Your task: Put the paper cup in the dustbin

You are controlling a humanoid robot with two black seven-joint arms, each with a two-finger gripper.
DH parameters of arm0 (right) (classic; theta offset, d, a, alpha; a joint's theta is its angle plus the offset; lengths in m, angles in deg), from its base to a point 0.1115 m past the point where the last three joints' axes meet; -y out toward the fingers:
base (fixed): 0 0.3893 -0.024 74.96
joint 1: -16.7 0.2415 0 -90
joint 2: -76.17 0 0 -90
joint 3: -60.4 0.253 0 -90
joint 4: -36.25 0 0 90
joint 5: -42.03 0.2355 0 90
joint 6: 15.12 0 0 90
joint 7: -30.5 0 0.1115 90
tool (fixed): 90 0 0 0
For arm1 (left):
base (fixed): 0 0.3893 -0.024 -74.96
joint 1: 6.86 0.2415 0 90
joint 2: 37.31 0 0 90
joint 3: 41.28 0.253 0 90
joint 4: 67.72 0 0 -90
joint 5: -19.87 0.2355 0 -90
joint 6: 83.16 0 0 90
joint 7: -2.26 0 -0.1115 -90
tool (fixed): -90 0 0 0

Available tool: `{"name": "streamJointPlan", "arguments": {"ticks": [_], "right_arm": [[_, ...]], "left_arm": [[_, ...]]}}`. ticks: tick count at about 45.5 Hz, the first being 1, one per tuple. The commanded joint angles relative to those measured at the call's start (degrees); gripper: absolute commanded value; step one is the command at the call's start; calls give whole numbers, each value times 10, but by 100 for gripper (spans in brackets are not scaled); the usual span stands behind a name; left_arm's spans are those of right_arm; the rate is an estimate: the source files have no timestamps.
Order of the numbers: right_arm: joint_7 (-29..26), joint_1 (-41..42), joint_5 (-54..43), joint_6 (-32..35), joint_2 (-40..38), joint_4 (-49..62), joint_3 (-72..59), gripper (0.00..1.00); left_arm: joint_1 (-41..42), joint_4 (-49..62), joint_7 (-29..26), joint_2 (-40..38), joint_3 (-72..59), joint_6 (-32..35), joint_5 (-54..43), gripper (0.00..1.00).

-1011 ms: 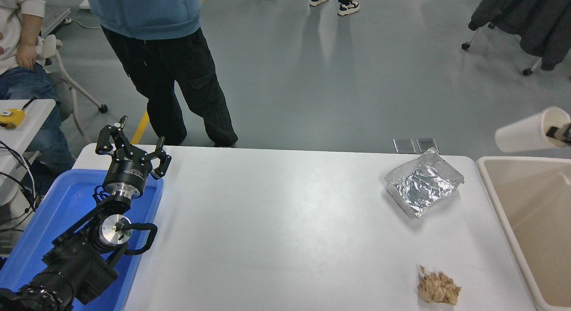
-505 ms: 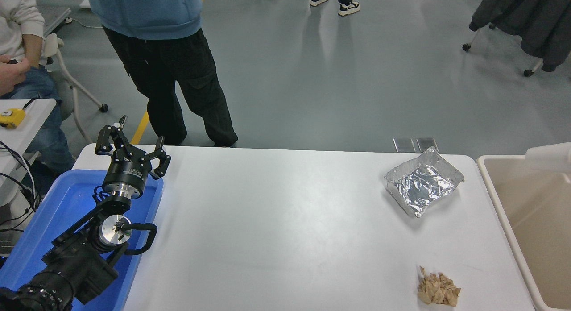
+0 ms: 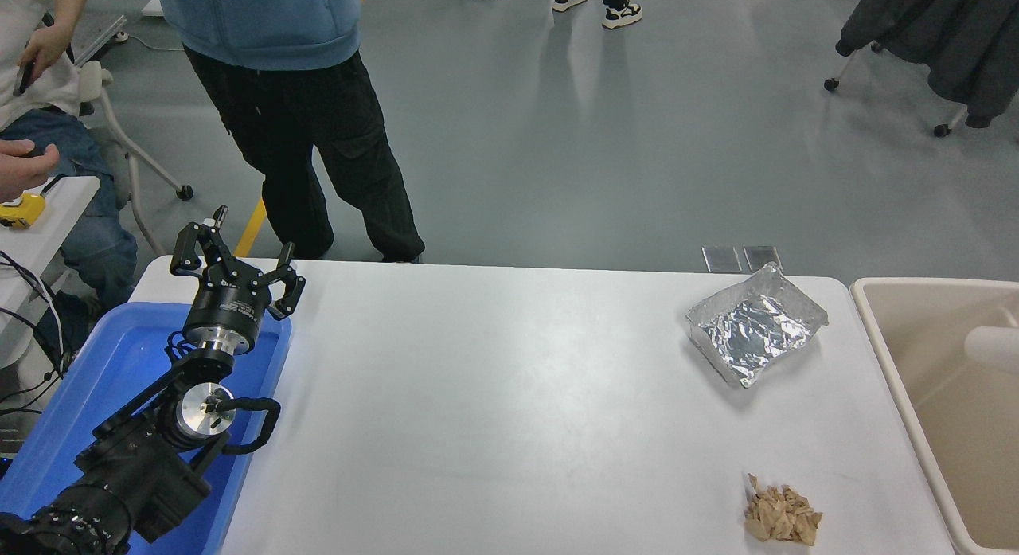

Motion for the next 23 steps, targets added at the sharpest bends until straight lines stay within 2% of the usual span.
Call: {"name": "streamJointPlan", "arguments": {"ticks": [1,10,23], "right_arm": [[-11,-20,80,-18,38,20,6,0],[-11,-19,133,-31,66,54,10,0],[-11,-18,137,-36,70,59,15,0]], "left_arm": [[0,0,0,0,0,0,0,100],[0,0,0,0,0,0,0,100],[0,0,-1,0,0,0,0,100]]}}
